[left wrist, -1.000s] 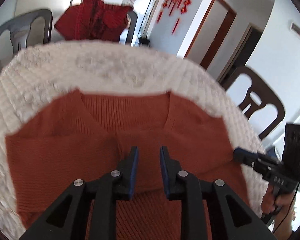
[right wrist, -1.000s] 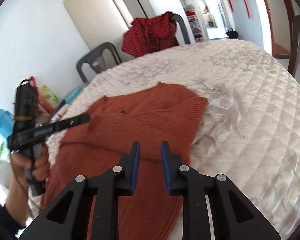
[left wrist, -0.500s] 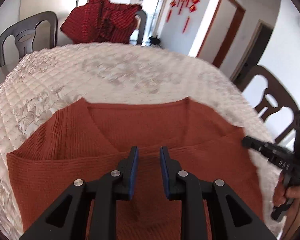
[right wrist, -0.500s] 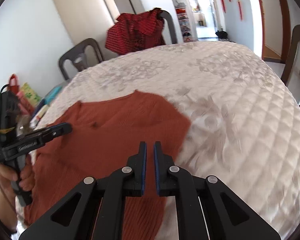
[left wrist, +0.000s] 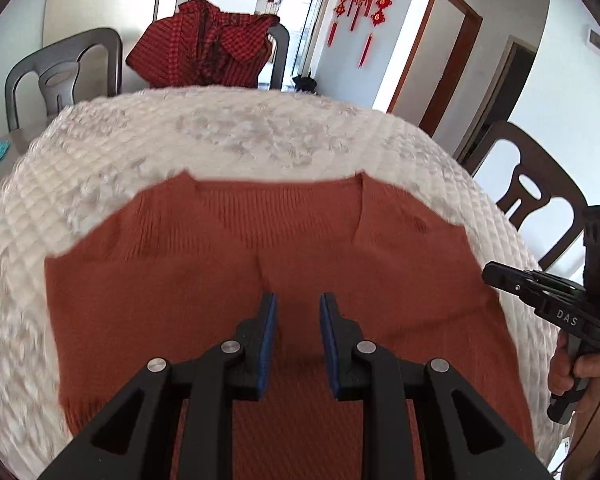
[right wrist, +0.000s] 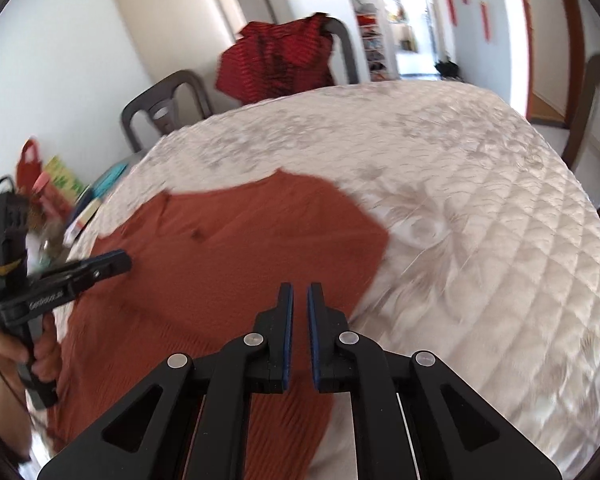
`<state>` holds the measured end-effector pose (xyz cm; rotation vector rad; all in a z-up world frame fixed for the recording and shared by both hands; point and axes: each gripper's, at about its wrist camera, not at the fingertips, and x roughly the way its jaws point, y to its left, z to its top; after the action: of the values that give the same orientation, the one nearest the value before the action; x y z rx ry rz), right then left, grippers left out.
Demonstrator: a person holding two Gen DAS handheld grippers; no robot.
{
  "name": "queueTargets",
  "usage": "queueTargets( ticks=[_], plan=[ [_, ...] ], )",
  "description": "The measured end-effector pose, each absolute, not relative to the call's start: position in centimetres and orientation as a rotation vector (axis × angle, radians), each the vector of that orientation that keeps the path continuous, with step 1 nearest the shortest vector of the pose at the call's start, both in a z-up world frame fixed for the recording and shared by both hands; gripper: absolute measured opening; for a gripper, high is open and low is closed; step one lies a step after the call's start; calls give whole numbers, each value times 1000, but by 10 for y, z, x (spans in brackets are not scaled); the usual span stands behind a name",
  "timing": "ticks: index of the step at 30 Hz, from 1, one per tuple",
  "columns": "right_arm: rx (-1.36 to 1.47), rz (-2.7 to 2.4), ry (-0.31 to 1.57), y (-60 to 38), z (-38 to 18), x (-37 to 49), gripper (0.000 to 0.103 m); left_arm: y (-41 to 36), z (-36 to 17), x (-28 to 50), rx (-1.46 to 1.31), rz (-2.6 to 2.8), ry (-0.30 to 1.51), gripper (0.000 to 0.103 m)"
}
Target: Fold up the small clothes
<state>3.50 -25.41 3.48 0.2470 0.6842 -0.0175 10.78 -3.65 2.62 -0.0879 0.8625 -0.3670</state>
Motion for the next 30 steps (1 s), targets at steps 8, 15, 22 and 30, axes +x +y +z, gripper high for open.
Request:
queueTargets(
  ticks=[8,15,22,30],
  plan=[
    [202,-16,731,-244,15,34,7,-37,13,104,-73,-339,861,24],
    [168,-21,730,-238,20,24,10,-30,24,85,-71,-328,843,24],
    [184,-1,693,-232,28,-2,20,-3,25,53,-86,-281,832,32],
    [188,37,706,-218,21,-24,26,23,15,11,-83,-233,845,32]
  ],
)
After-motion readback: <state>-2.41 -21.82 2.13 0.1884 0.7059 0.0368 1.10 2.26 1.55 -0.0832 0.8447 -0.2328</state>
